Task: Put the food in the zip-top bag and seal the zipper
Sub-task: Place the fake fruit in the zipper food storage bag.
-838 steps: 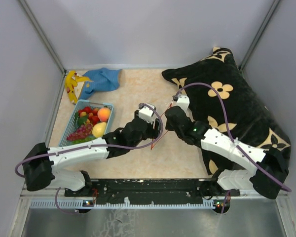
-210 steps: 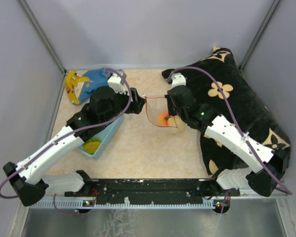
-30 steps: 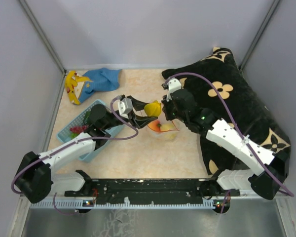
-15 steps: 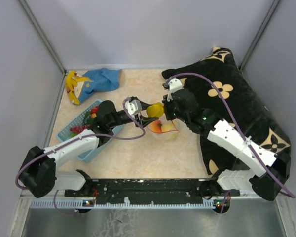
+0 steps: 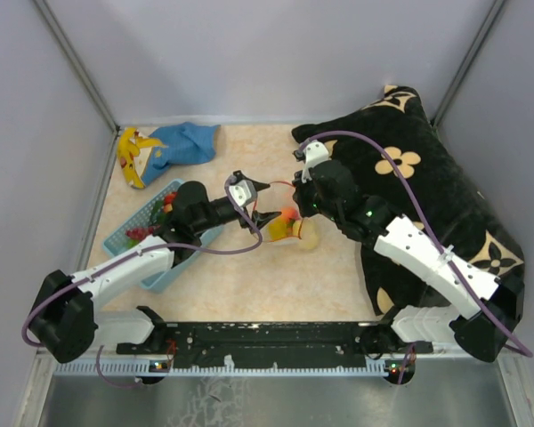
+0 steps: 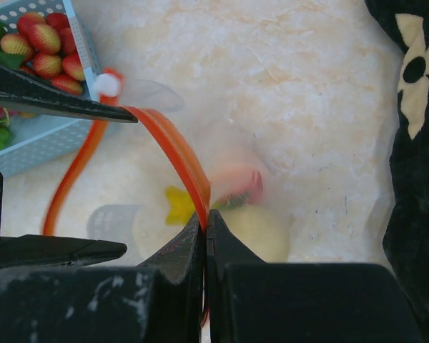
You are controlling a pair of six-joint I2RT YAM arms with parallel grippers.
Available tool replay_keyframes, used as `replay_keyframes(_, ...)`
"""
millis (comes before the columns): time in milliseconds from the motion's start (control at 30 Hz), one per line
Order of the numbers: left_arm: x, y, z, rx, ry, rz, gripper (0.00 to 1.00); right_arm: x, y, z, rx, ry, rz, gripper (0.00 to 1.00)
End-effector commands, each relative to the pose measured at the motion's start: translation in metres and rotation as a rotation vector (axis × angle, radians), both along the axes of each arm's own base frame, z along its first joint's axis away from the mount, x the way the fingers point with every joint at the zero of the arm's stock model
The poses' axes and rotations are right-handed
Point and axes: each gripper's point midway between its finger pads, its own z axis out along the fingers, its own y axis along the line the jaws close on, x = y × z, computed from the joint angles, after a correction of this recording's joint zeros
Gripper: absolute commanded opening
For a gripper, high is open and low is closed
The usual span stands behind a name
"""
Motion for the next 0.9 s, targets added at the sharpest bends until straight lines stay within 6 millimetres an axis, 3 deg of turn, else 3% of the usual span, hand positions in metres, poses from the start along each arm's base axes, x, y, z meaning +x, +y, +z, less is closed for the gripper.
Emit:
replay_keyframes(0,0.004,0.002,0.01,-0.002,-0.025,0.028,0.79,0.003,0.006,0.047,0.093,-0.103,0.015,0.0)
replay_keyframes(167,0.004,0.01,0.024,-0.056,0.036,0.084,0.8,0.004,0.006,0.047,0.092,-0.101,0.012,0.0)
replay_keyframes(367,-0.003,0.027,0.038,-0.161,0.267,0.197,0.82,0.007,0.007,0.047,0.093,-0.102,0.0,0.0)
replay_keyframes(567,-0.006,0.06,0.043,-0.202,0.418,0.385,0.83,0.01,0.006,0.043,0.086,-0.097,-0.016,0.0)
replay_keyframes(733,-0.008,0.086,0.04,-0.219,0.521,0.531,0.84,0.012,0.003,0.04,0.075,-0.095,-0.037,0.0)
replay_keyframes(867,-0.007,0.111,0.02,-0.206,0.618,0.695,0.85,0.012,0.002,0.037,0.07,-0.091,-0.04,0.0)
